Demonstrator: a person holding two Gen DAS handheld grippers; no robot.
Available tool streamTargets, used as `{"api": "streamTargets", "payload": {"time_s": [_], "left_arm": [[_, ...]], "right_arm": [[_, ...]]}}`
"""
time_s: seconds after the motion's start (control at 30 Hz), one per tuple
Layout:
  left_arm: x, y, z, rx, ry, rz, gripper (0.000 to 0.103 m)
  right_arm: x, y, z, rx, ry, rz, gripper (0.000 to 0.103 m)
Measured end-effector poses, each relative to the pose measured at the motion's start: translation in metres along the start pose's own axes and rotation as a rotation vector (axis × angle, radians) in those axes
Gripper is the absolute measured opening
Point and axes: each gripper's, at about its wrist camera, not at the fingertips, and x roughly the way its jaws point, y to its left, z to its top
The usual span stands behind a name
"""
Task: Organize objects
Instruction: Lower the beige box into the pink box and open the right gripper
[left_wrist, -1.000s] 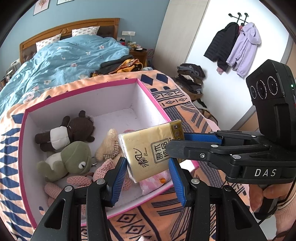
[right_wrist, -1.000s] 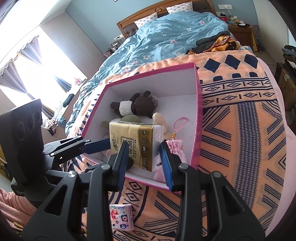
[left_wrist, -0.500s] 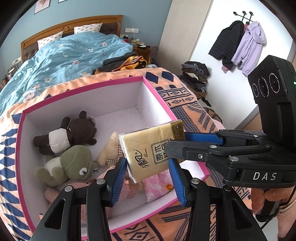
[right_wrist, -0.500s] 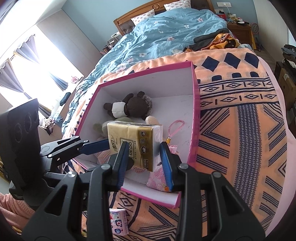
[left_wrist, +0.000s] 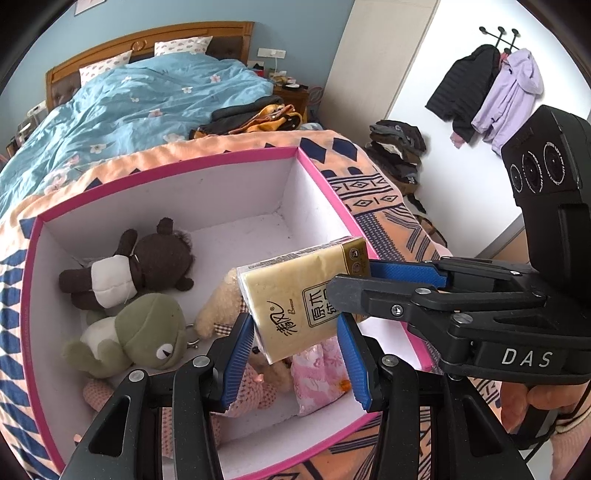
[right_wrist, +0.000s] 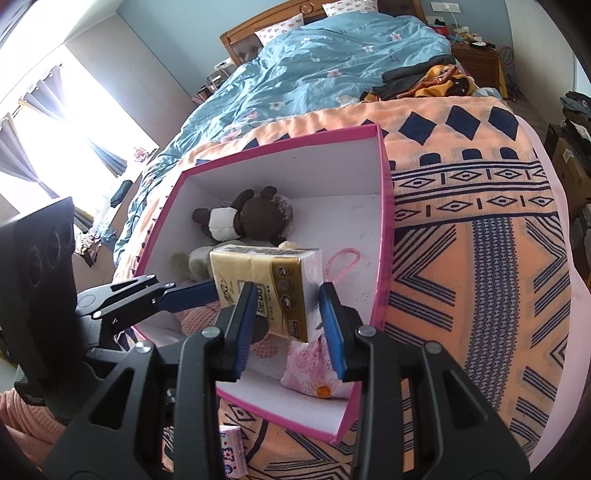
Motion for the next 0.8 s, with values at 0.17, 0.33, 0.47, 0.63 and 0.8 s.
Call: {"api": "streamTargets", "payload": {"time_s": [0.17,0.33,0.47,0.63,0.8], "left_arm": [[0.007,0.0,0.003,-0.004,0.013,0.004,0.047],[0.014,0.003,0.004,-0.016,0.024,0.003,0.047],[0.021,0.005,0.005,-0.022,0.034,0.007,0.047],[0.022,0.007,0.0,-0.018,0.029,0.036,0.051],[0.01,0.005,-0.011,0.013,-0.019,0.063,0.063]], "right_arm": [[0.005,-0.002,0.004,0.006,0.005,-0.017,0.038],[0.009,-0.003,0.007,0.012,0.005,-0.035,0.038],[0.008,-0.003,0.011,0.014,-0.012,-0.063,0.043],[0.0,-0.005,0.01,0.035,-0.035,-0.053,0.045],[-0.006,-0.003,-0.001,0.037,-0.036,-0.03,0.046]]}}
